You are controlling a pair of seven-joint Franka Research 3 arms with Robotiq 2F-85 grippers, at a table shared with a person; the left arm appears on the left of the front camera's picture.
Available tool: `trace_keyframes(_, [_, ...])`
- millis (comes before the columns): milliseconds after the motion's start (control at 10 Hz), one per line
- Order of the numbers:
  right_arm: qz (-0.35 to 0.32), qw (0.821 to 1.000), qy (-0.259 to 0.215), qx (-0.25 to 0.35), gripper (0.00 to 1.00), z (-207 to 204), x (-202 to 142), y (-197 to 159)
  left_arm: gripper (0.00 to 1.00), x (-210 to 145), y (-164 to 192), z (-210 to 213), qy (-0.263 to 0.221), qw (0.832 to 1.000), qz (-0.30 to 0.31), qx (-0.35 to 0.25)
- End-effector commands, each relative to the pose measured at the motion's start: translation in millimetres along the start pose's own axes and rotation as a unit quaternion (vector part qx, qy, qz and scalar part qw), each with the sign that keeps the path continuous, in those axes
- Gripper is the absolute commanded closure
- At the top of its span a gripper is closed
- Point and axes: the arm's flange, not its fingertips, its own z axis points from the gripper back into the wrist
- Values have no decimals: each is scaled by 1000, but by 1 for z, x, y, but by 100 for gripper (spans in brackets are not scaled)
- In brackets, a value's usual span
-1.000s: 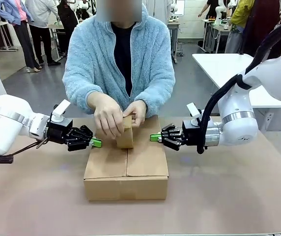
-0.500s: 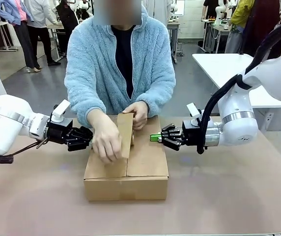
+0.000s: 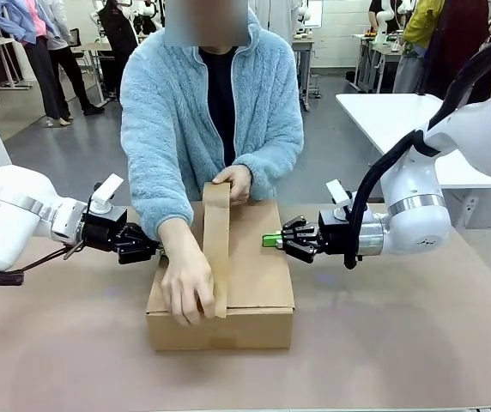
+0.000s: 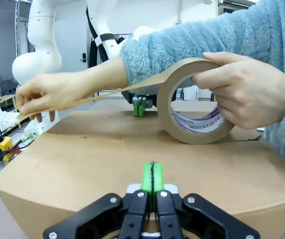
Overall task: Wrap the clocks to prevent damage.
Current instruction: After the human seals the box with tape, release both hands from the side flaps of the Package Box.
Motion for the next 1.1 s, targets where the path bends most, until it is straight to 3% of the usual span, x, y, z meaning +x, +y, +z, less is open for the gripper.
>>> trace_keyframes(0, [-3,1000,-1,-2,99,-1,-3,0,100,-2,1,0,2,1000,1,2])
trace_keyframes(1000, [-3,1000,-1,-2,99,-1,-3,0,100,-2,1,0,2,1000,1,2])
